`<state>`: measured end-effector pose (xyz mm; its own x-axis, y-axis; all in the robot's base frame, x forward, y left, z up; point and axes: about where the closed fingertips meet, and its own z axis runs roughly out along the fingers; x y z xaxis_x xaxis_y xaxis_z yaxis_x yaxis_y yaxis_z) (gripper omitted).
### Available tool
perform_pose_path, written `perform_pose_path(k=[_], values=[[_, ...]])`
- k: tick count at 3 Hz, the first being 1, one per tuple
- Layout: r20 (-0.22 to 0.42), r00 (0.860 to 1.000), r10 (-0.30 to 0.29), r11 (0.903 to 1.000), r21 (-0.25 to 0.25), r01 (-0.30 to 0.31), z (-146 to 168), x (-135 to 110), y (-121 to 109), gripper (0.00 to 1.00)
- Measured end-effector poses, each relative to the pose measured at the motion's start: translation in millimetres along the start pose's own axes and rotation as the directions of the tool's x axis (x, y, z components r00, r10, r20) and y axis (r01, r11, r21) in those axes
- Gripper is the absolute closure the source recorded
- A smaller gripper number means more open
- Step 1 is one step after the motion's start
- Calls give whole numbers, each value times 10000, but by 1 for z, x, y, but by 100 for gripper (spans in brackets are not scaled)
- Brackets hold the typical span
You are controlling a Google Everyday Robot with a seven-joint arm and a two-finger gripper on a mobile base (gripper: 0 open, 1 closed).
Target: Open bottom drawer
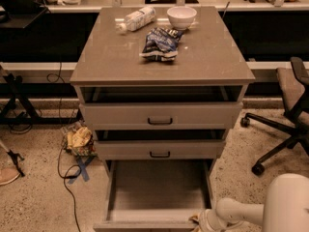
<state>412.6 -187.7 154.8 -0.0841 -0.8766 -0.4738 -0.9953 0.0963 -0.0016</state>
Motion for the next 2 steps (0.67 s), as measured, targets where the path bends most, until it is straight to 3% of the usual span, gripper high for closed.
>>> perform_pose_path(k=[1,2], values=[[1,10000,0,10000,-2,0,0,0,0,100],[17,10000,1,10000,-35,-1,2,-1,2,81]])
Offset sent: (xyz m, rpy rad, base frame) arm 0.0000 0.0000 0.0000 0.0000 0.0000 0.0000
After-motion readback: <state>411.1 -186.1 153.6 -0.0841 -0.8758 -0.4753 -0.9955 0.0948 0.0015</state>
